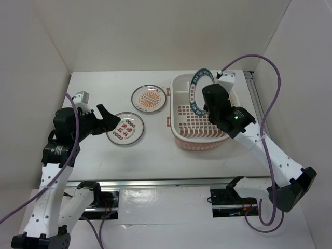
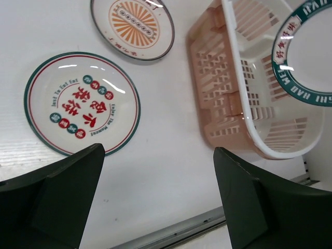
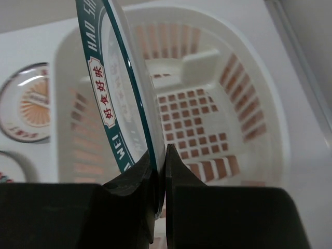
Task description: Load the plates into the dish rack
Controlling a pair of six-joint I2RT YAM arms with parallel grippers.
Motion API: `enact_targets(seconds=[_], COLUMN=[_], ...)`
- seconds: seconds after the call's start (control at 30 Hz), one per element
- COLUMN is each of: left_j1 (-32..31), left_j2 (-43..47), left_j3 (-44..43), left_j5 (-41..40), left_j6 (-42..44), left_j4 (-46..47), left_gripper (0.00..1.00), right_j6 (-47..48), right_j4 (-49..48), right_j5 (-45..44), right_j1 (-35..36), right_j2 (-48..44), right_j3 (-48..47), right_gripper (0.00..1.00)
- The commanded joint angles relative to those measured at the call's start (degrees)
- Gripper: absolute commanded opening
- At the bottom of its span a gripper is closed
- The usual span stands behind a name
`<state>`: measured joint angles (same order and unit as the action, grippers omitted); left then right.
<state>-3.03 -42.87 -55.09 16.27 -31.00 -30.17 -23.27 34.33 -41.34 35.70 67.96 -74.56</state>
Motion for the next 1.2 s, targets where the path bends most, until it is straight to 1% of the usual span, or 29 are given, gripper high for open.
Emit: enact_targets(seconds=[0.0,0.07,0.27,0.53,0.77,1.17], left_j1=[-0.5,-0.5,-0.5,-0.5,-0.5,-0.5], left_j2=[1.7,2.8,3.3,1.3,1.8,2.4], left_j3=[-1.1,0.2,0.9,0.9,1.5,2.0], left_j5=[-3.8,-3.8,-4.3,-4.3,-5.9,-6.4], left_j6=[4.0,4.0,2.2,0.0,0.5,0.5], left_j4=[-3.3,-3.3,-2.7,-3.2,-3.2,-3.2], left_gripper=[1.0,1.0,1.0,1.0,1.0,1.0], right_j6=[-7.6,-9.0,-14.2,-19.8,-21.6,-23.1], right_j4=[8.9,10.5,14.2,18.0,19.1,19.1], right_j5=[-12.9,-12.4,-14.0,-15.3,-16.3,-15.3], right_j1=[1.2,1.2,5.4,10.3,10.4,11.9], right_j2=[0.3,0.3,0.9,5.7,7.7,9.4], right_j3=[-0.4,1.2,4.1,5.2,5.7,6.3], right_gripper=[0.0,0.0,0.0,0.0,0.0,0.0])
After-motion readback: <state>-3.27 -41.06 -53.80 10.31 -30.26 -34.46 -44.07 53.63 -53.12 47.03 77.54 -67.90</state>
